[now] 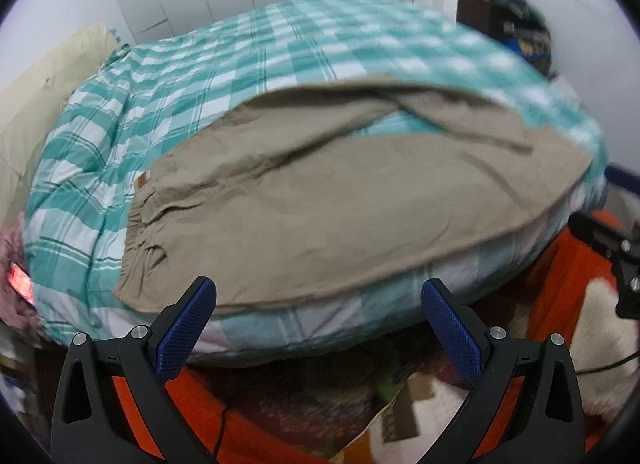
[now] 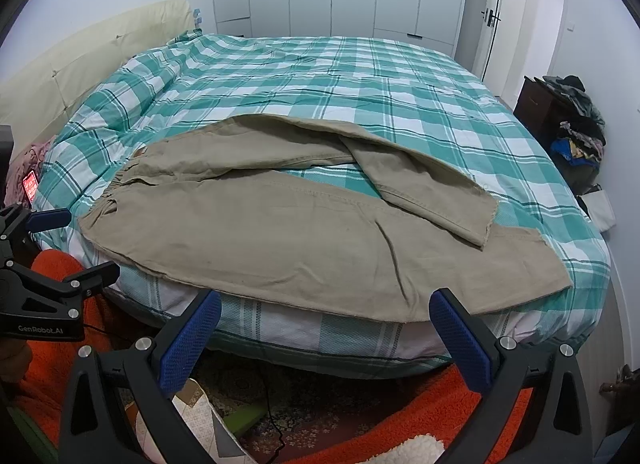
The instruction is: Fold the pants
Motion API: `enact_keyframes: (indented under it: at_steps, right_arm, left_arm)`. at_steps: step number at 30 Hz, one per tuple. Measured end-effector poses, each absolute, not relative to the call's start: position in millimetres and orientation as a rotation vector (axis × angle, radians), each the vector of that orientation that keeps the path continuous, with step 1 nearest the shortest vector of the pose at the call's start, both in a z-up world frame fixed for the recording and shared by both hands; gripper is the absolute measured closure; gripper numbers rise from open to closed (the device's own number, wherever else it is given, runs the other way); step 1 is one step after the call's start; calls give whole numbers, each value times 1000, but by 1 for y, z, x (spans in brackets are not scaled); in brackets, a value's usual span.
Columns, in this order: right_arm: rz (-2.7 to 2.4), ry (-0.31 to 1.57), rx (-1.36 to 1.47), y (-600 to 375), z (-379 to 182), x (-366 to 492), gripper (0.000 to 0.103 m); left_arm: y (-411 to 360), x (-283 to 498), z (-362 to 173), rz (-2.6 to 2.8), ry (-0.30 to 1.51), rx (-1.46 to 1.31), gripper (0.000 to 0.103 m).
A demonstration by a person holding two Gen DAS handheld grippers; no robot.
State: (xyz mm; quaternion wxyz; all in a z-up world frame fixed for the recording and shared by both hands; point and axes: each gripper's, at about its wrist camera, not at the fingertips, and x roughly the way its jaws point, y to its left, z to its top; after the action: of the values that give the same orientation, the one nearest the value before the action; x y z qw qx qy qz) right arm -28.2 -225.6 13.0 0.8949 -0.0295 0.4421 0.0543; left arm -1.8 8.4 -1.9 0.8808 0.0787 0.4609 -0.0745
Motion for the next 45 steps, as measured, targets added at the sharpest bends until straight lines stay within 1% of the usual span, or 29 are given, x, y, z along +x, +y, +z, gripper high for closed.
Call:
enact_keyframes:
  at_steps: [2, 3, 5, 6, 8, 9, 10, 11, 12, 14, 17, 19, 21, 24, 25, 26, 27, 28, 29, 30, 33, 35, 36, 37, 39, 43, 45]
  right_arm:
    - [99, 854, -53, -229, 22, -32, 0]
    - [89, 813, -45, -232, 29, -35, 0]
    - [65, 643, -1, -245, 57, -49, 0]
    - [58, 558, 23, -252, 70, -57, 0]
    - [76, 398, 70, -262, 85, -67, 0]
    - [115, 358, 85, -264, 85, -67, 0]
    - [172, 365, 106, -264, 76, -60, 0]
    - [202, 438, 106, -261, 66, -51, 0]
    - [219, 567, 81, -256, 49, -37, 0]
    - [218, 732, 30, -250, 15, -21, 0]
    - [163, 744, -11, -266, -4, -9, 0]
    - [135, 761, 19, -293, -7, 10, 0]
    - [95, 782, 116, -340, -17, 42, 0]
    - [-33, 872, 276, -418, -51, 88, 1]
    - [-70, 902, 353, -445, -64, 106, 2]
    - [-91, 929, 446, -472, -79, 125, 4]
    - [-101, 957, 528, -493, -94, 142, 9]
    - [-110, 988, 588, -508, -107, 158, 15]
    - [-119, 1019, 631, -521, -120, 174, 20]
    - [-121, 1045, 651, -531, -132, 190, 27]
    - [-112, 1098, 648, -536, -158, 225, 28]
    - [-124, 1087, 617, -536, -164, 238, 29]
    - [-126, 1078, 605, -536, -165, 242, 39]
    - [-125, 1072, 587, -534, -165, 247, 65]
    - [-149, 1072, 504, -528, -159, 253, 98]
    - [-30, 957, 242, -480, -105, 237, 97]
    - [133, 877, -22, -421, -67, 202, 97]
  left_arm:
    - [21, 0, 12, -180, 892, 78, 1]
    - [32, 1, 23, -207, 819, 15, 1]
    - [42, 3, 32, -262, 725, -51, 1]
    - [46, 10, 33, -302, 709, -96, 1]
    - [48, 25, 24, -350, 770, -143, 1]
    - [47, 35, 12, -372, 838, -185, 1]
    - [46, 39, 4, -370, 872, -209, 1]
    - [44, 41, -5, -358, 908, -223, 1]
    - [41, 41, -16, -341, 948, -214, 1]
    - [34, 36, -27, -338, 981, -162, 1]
    - [28, 20, -34, -328, 967, -40, 1]
    - [26, 17, -37, -320, 971, -15, 1]
    - [29, 19, -38, -318, 981, -34, 1]
    - [29, 25, -40, -311, 992, -51, 1]
    - [28, 27, -41, -308, 996, -48, 1]
    - [27, 29, -42, -304, 1000, -43, 1]
    - [27, 31, -45, -295, 1011, -35, 1]
    - [26, 33, -46, -289, 1020, -33, 1]
    - [25, 36, -48, -283, 1030, -33, 1]
    - [26, 37, -50, -276, 1041, -35, 1]
    - [27, 40, -56, -258, 1068, -40, 1]
    - [26, 42, -60, -245, 1080, -34, 1]
    - [25, 43, -63, -237, 1094, -31, 1]
    - [25, 44, -65, -235, 1104, -32, 1]
    - [23, 47, -69, -237, 1119, -41, 1]
    - [17, 49, -74, -246, 1122, -27, 1]
    - [12, 51, -81, -250, 1136, -11, 1]
